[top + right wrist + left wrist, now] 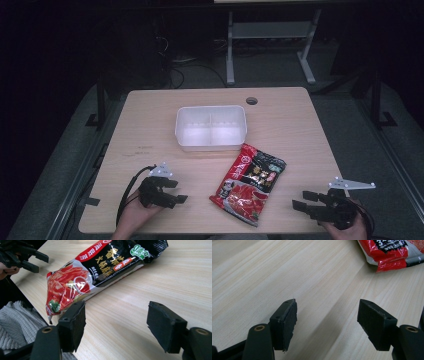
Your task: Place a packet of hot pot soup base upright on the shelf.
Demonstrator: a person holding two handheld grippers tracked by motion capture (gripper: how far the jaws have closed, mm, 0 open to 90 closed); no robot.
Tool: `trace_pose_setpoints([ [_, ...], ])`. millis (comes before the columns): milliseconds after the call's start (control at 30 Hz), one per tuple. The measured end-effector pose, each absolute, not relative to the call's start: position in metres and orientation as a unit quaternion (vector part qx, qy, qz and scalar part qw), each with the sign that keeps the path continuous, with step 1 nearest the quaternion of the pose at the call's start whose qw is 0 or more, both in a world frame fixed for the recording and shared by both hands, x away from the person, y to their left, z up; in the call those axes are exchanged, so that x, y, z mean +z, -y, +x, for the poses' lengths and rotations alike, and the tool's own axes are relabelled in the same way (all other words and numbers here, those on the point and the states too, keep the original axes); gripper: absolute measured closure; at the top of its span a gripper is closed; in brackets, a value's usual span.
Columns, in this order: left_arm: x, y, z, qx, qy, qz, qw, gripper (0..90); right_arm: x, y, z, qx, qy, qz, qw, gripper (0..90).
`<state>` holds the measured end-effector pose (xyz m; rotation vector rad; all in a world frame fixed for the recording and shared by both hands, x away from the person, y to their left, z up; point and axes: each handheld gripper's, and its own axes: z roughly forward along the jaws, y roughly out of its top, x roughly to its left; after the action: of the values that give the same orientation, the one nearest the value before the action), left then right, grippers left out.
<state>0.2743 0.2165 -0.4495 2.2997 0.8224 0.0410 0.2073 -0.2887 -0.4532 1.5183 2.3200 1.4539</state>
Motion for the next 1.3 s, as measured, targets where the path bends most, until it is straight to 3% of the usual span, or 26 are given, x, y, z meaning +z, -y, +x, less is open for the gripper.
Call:
trace_pose_setpoints([
  [300,-0.444,-0.204,0.272,0.013,-0.304,0.887,0.348,36.0,-0.455,0.286,0.212,0.458,-0.746,0.483,-0.005,25.7],
  [667,-0.429,-0.159,0.270,0.005,-0.263,0.901,0.345,50.1,-0.443,0.286,0.236,0.452,-0.751,0.482,0.006,23.4],
  [967,-0.419,-0.116,0.276,-0.001,-0.232,0.916,0.329,63.6,-0.438,0.282,0.278,0.444,-0.749,0.491,0.015,25.7],
  [1100,-0.418,-0.103,0.278,-0.003,-0.220,0.924,0.314,66.1,-0.439,0.281,0.291,0.429,-0.753,0.498,0.018,27.2],
  [1300,-0.429,-0.088,0.281,-0.019,-0.217,0.929,0.300,66.9,-0.446,0.283,0.317,0.423,-0.744,0.517,-0.001,36.3],
])
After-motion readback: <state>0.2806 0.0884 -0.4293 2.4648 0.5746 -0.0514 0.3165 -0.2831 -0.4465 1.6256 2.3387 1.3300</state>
